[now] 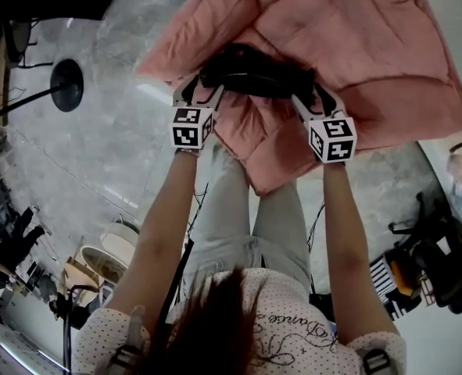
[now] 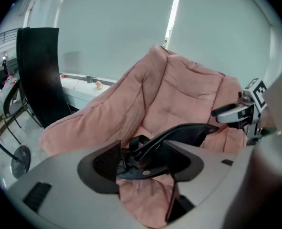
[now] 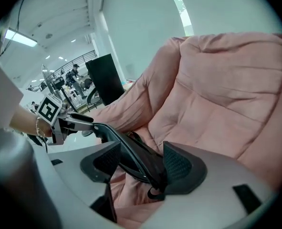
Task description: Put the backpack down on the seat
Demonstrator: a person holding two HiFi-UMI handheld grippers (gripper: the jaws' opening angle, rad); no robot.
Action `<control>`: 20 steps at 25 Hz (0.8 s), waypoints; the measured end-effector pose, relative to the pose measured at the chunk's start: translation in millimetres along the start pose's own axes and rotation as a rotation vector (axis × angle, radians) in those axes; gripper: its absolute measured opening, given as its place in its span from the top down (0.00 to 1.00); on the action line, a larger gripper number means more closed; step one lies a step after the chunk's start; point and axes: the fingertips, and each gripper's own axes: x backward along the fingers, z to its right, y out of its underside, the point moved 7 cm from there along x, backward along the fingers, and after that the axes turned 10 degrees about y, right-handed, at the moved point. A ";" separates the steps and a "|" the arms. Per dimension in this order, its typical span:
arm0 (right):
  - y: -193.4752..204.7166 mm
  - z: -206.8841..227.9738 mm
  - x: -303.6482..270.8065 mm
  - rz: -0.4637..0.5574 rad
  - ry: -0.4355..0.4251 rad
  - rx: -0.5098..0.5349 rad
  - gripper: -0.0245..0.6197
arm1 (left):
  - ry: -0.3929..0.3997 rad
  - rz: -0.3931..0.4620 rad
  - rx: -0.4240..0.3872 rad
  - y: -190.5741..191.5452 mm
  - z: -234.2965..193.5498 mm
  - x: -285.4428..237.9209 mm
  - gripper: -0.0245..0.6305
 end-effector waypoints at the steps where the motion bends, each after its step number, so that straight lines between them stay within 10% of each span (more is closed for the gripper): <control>1: -4.4 -1.2 6.0 0.016 0.002 -0.003 0.51 | -0.008 0.015 0.013 -1.5 1.3 5.0 0.55; 16: -64.1 -30.1 113.6 0.217 -0.020 -0.113 0.55 | 0.074 0.249 0.012 -74.9 50.0 89.2 0.67; 20: -81.4 -30.4 155.1 0.293 0.033 -0.127 0.71 | 0.114 0.265 -0.036 -92.5 69.2 112.5 0.75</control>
